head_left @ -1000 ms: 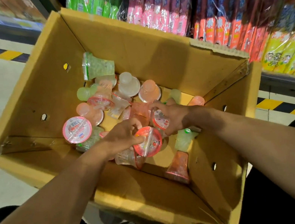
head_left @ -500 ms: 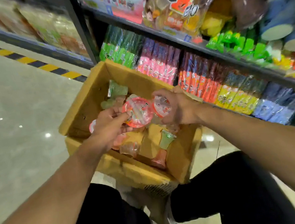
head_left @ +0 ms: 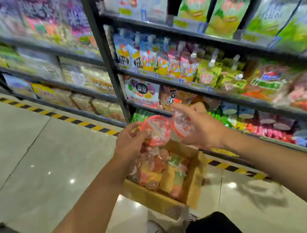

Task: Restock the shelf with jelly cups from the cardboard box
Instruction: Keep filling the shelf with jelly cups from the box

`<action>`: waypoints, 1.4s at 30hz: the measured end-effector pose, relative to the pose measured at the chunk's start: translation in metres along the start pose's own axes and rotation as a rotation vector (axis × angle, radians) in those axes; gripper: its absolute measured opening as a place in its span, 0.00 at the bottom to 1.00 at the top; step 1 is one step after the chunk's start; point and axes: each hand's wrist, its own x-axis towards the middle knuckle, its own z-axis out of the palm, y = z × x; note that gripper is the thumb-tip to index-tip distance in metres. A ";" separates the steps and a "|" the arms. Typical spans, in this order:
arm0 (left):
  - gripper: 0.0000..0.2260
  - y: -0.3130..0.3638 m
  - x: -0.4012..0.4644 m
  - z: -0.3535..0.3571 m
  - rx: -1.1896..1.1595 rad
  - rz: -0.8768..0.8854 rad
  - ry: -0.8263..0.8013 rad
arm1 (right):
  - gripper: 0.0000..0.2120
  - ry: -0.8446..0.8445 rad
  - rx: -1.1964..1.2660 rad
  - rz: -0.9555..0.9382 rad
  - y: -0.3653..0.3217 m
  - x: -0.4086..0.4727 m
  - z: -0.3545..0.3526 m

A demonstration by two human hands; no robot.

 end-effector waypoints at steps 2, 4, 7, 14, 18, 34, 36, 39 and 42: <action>0.14 0.028 -0.012 0.003 0.004 0.051 -0.048 | 0.52 0.036 -0.026 -0.022 -0.018 -0.013 -0.035; 0.15 0.054 -0.021 0.013 0.022 0.084 -0.081 | 0.51 0.080 -0.059 -0.041 -0.029 -0.025 -0.067; 0.13 0.089 -0.042 0.034 0.038 0.148 -0.116 | 0.48 0.171 -0.083 -0.083 -0.037 -0.046 -0.110; 0.13 0.174 -0.099 0.095 0.049 0.253 -0.171 | 0.43 0.250 -0.127 -0.141 -0.042 -0.112 -0.220; 0.09 0.221 -0.136 0.141 0.032 0.311 -0.208 | 0.40 0.290 -0.135 -0.180 -0.037 -0.149 -0.278; 0.08 0.348 -0.198 0.326 -0.012 0.460 -0.279 | 0.35 0.625 -0.168 -0.213 0.032 -0.222 -0.492; 0.08 0.355 -0.195 0.347 -0.029 0.440 -0.294 | 0.34 0.643 -0.108 -0.171 0.046 -0.223 -0.505; 0.09 0.366 -0.188 0.372 -0.042 0.408 -0.340 | 0.32 0.671 -0.076 -0.123 0.060 -0.223 -0.518; 0.10 0.381 -0.170 0.389 -0.051 0.385 -0.361 | 0.33 0.686 -0.077 -0.092 0.070 -0.219 -0.528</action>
